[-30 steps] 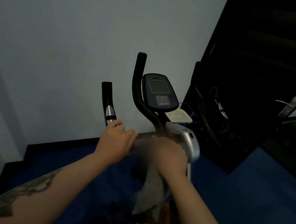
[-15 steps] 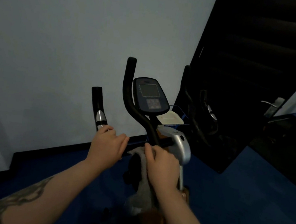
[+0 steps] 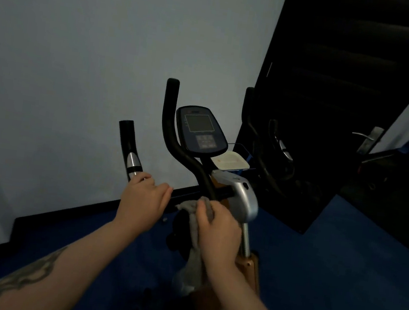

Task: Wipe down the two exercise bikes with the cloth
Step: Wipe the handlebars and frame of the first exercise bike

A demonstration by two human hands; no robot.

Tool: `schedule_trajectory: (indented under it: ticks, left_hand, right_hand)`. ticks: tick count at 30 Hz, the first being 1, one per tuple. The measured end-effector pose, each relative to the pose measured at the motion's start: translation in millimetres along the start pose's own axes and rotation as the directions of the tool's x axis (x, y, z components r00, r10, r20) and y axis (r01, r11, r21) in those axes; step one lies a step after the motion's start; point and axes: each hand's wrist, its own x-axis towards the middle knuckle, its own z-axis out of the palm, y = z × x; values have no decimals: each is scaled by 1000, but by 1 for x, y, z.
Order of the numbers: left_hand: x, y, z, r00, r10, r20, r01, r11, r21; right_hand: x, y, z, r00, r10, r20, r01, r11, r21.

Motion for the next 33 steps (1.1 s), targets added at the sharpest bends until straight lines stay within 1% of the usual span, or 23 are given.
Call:
schedule_trajectory:
  ticks: [1,3,4,5,7,8,9,10,11,13,14,16,17,18,20,22,23,24,26,28,29,31,33]
  left_hand:
    - [0,0,0,1000,2,2,-2,1000,-1]
    - [0,2,-1,1000,-4,1,4,1000,-5]
    - [0,2,-1,1000,-8,-3,8,1000,-8]
    - [0,2,-1,1000,-11,-7,11,1000,-10]
    - [1,3,-3,1000,-10,-6,10,1000,-3]
    - [1,3,-3,1000,-8,0,8,1000,1]
    - [1,3,-4,1000,-5,7,5,1000,5]
    - [1,2,-4,1000,-3,18,3,1000,7]
    - [1,2,-5,999,-6,31,6,1000,8]
    - [1,2,-4,999,-23,45,23,1000,0]
    - [1,3,-4,999,-30,44,31,1000,-5]
    - [2,4,-4,999,-25,42,25,1000,-10]
    - [2,4,-4,999,-17,39,17,1000,-8]
    - [2,4,-4,999,-11,37,12,1000,-9]
    - [2,3,-5,999,-16,40,17,1000,-23]
    - [1,3,-6,999,-24,38,25,999,-23]
    - [2,4,-7,999,-22,41,23,1000,-20]
    - [2,4,-8,999,-20,48,20,1000,-17]
    - [3,4,-10,998,-17,63,17,1000,-7]
    - [2,4,-11,997,-13,75,14,1000,-8]
    - [3,4,-12,997,-7,78,8,1000,-15]
    - [4,4,-13,997,0,80,2,1000,-23]
    - [4,4,-13,996,2,85,0,1000,-27]
  right_hand:
    - [-10,0,5,997,-25,-74,21,998,-51]
    - [-15,2,10,972,-183,-147,143,959,-244]
    - [-8,2,7,961,-260,-90,219,921,-321]
    - [3,0,2,964,-266,24,258,903,-343]
    - [27,-4,-9,952,-126,279,215,923,-318]
    - [35,-6,-13,928,-67,366,185,937,-297]
    - [39,-6,-15,915,-35,401,152,952,-265]
    - [39,-6,-15,927,-26,373,114,970,-215]
    - [33,-6,-13,954,-11,298,61,985,-159]
    - [9,-3,-4,998,43,46,-43,999,-6]
    - [-5,-3,2,995,63,-78,-60,997,41]
    - [-22,-4,13,976,10,-218,-21,999,-45]
    - [-23,-4,14,973,-50,-226,20,991,-135]
    - [-18,-3,11,980,-115,-165,76,972,-224]
    - [5,0,0,984,-158,82,175,935,-307]
    - [26,0,-13,956,-74,282,140,966,-219]
    - [31,0,-17,951,-34,308,86,984,-156]
    - [30,0,-17,961,-8,275,35,995,-92]
    - [9,1,-8,992,83,94,-92,992,92]
    - [-24,-3,7,966,241,-95,-197,921,337]
    - [-34,-7,13,940,311,-139,-229,880,416]
    - [-33,-12,15,919,372,-132,-285,856,431]
    - [-13,-10,4,951,307,-26,-291,922,257]
